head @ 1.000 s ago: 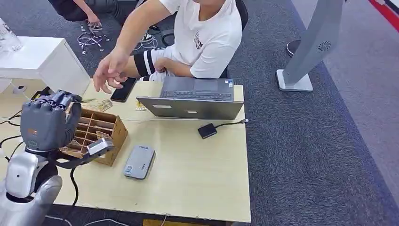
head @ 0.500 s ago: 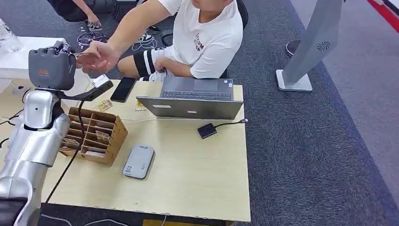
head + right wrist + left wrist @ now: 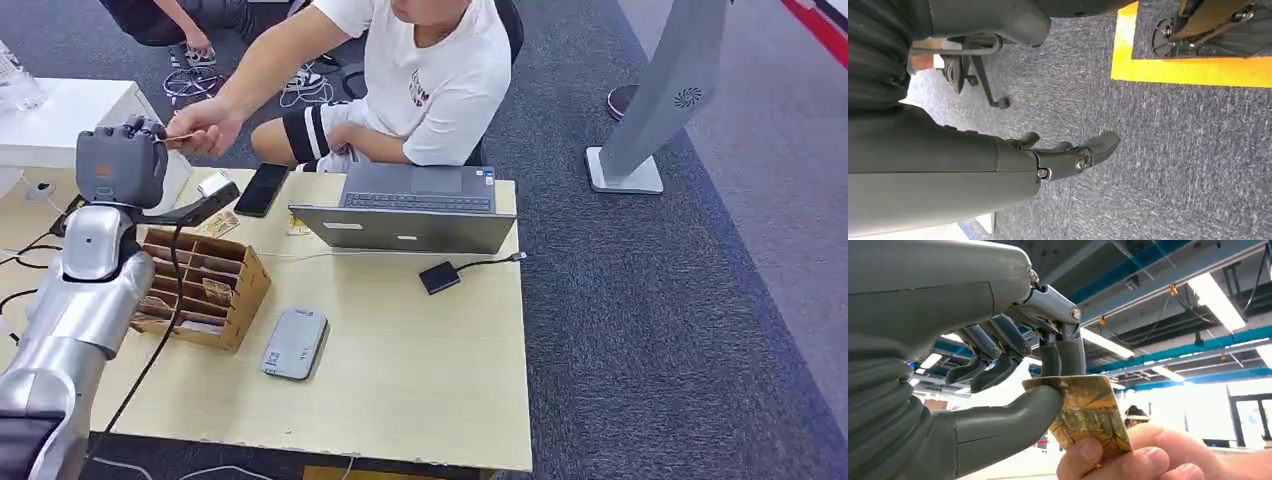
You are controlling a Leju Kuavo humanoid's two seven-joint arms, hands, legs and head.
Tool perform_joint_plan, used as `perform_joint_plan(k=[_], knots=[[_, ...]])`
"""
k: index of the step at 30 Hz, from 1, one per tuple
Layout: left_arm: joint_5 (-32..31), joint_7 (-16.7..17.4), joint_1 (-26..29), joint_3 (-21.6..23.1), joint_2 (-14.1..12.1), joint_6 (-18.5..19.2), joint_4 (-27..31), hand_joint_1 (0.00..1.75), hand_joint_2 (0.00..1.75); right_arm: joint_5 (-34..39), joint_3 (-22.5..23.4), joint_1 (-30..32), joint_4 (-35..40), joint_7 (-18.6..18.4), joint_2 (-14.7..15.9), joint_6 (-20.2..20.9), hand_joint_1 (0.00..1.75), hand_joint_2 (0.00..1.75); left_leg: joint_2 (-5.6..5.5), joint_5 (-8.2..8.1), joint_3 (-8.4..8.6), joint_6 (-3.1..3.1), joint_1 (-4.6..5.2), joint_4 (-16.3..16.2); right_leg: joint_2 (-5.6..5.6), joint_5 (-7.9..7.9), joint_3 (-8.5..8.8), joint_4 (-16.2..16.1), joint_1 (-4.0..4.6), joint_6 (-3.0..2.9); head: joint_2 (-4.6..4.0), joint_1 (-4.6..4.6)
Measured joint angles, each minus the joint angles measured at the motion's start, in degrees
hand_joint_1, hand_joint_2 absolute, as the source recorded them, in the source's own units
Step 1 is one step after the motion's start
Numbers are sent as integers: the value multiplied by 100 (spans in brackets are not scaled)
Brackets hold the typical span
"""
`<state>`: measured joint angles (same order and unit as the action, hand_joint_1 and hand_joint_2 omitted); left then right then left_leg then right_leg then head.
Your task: Pass the card to the sensor for recognition and then transmit it.
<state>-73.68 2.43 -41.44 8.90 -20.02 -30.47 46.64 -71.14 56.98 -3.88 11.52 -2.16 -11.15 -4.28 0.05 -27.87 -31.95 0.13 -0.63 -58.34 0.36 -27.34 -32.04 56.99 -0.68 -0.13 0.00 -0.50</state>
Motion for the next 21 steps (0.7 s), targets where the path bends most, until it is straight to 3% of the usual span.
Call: perform_joint_plan(k=[1,2,3,4,11,16,18,20,21], knots=[[0,0,2,0,-2,0,-17,17,175,0,0,0,0,0,0,0,0,175,-1,0,-2,0,0,0,-1,0,0,0,0,0,0,0],[13,7,2,0,-6,-15,-39,3,175,0,0,-1,0,0,0,0,0,175,-1,0,-2,0,0,0,-1,0,0,0,0,0,0,-2],[35,15,2,0,-11,-24,-57,44,175,0,0,-2,0,0,0,0,0,175,-1,0,-5,0,0,0,-2,0,-1,0,0,0,0,0],[77,20,8,0,-15,-50,-70,0,175,0,0,-2,0,0,0,-4,0,175,-2,0,-7,0,0,0,-2,0,-1,-1,0,0,0,-2],[629,-209,282,-61,-161,-476,-131,0,175,0,0,3,0,-4,9,-26,0,175,-1,-1,-11,1,1,1,-1,-1,-5,1,0,0,0,-2],[1401,-568,1247,-535,-463,-608,614,0,175,-2,0,62,0,-79,15,-85,0,175,28,-6,-14,-2,-1,2,34,-1,-22,3,0,-1,0,0],[2133,-796,1758,-818,-570,-590,1001,0,175,39,0,70,0,-77,15,-103,0,175,34,-9,-17,-4,-1,4,37,-4,-23,5,0,-4,0,-4],[3387,-1335,2416,-1234,-616,-386,1516,0,175,133,9,72,0,-16,4,-105,0,175,76,-29,2,-13,2,12,81,-7,-20,6,-3,-6,-2,4],[3656,-1470,2584,-1337,-608,-318,1621,0,175,151,11,80,0,0,4,-107,0,175,91,-38,4,-13,2,12,95,-8,-20,6,-3,-6,0,7]])
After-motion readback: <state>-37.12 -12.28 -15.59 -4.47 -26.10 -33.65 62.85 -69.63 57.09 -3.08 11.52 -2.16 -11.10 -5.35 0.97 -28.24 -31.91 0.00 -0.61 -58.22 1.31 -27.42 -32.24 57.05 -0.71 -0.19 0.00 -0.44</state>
